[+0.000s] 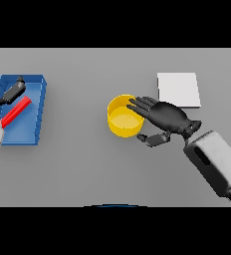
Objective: Pick up the red beaker and tilt it to pour out 1 green nut into yellow bowl. Pick up the yellow bowl and place it on the metallic measuring scale.
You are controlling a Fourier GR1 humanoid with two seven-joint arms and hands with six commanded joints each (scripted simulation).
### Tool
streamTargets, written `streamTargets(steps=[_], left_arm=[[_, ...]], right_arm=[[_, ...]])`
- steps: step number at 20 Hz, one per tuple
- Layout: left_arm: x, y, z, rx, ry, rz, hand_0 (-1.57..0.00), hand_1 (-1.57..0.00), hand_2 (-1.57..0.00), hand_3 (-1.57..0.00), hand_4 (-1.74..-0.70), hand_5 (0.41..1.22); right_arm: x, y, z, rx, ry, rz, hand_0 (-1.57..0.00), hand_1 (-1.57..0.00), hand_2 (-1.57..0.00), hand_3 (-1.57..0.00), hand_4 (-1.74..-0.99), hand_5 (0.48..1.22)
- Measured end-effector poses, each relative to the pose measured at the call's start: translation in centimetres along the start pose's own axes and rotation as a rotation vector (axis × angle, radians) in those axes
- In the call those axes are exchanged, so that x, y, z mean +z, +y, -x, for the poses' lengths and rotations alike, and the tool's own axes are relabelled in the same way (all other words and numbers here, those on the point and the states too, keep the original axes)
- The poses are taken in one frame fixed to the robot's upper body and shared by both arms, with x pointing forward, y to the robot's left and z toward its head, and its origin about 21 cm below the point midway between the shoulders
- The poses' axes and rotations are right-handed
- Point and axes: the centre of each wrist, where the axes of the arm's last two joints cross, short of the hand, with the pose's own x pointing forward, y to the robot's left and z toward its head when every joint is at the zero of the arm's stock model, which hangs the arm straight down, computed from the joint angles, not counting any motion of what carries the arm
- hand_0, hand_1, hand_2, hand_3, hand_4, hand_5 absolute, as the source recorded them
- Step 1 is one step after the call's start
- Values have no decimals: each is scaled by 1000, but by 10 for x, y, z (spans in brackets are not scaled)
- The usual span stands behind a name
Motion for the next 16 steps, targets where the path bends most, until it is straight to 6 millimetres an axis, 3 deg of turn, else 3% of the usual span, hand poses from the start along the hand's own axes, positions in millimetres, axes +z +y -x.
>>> streamTargets(steps=[4,9,16], left_arm=[[0,2,-2,3,6,4,0,0,0,0,-746,707],[-2,3,1,0,3,-1,1,1,1,1,-738,698],[4,3,7,2,-10,-1,1,1,1,1,-744,698]], right_arm=[[-19,-1,0,122,-29,-126,1,1,1,1,-1215,717],[-49,4,-10,148,-65,-229,1,1,1,1,-1238,727],[-67,1,-13,219,-58,-313,1,1,1,1,-1261,736]])
